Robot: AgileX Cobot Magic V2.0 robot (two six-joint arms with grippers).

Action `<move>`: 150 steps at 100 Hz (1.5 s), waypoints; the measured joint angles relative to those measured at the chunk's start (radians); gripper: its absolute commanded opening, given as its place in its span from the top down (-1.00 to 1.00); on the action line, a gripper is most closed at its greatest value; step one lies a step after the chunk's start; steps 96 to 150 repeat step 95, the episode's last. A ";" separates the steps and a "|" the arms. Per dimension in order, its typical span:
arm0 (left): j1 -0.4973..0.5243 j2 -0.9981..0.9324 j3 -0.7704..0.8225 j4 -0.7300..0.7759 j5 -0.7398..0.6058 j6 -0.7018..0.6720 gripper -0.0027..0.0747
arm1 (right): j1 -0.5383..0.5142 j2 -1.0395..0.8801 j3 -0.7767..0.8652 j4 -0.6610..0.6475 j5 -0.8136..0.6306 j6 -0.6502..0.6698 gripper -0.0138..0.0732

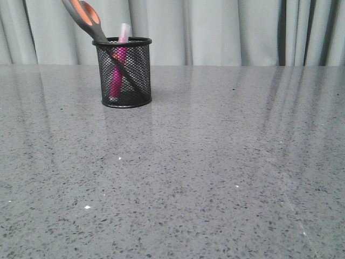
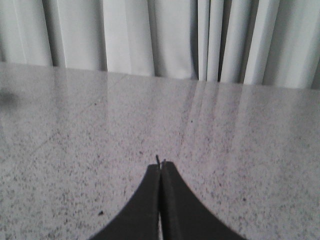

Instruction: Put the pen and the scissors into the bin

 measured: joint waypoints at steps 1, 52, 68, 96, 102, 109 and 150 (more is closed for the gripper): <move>0.000 0.000 0.000 0.000 0.000 0.000 0.99 | 0.000 0.000 0.000 0.000 0.006 0.002 0.86; 0.000 0.000 0.000 0.000 0.000 0.000 0.99 | 0.000 0.000 0.000 -0.005 0.053 0.004 0.86; 0.000 0.000 0.000 0.000 0.000 0.000 0.99 | 0.000 0.000 0.000 -0.005 0.053 0.004 0.86; 0.000 0.000 0.000 0.000 0.000 0.000 0.99 | 0.000 0.000 0.000 -0.005 0.053 0.005 0.86; 0.000 0.000 0.000 0.000 0.000 0.000 0.99 | 0.000 0.000 0.000 -0.005 0.053 0.005 0.86; 0.000 0.000 0.000 0.000 0.000 0.000 0.99 | 0.000 0.000 0.000 -0.005 0.053 0.005 0.86; 0.000 0.000 0.000 0.000 0.000 0.000 0.99 | 0.000 0.000 0.000 -0.005 0.053 0.005 0.86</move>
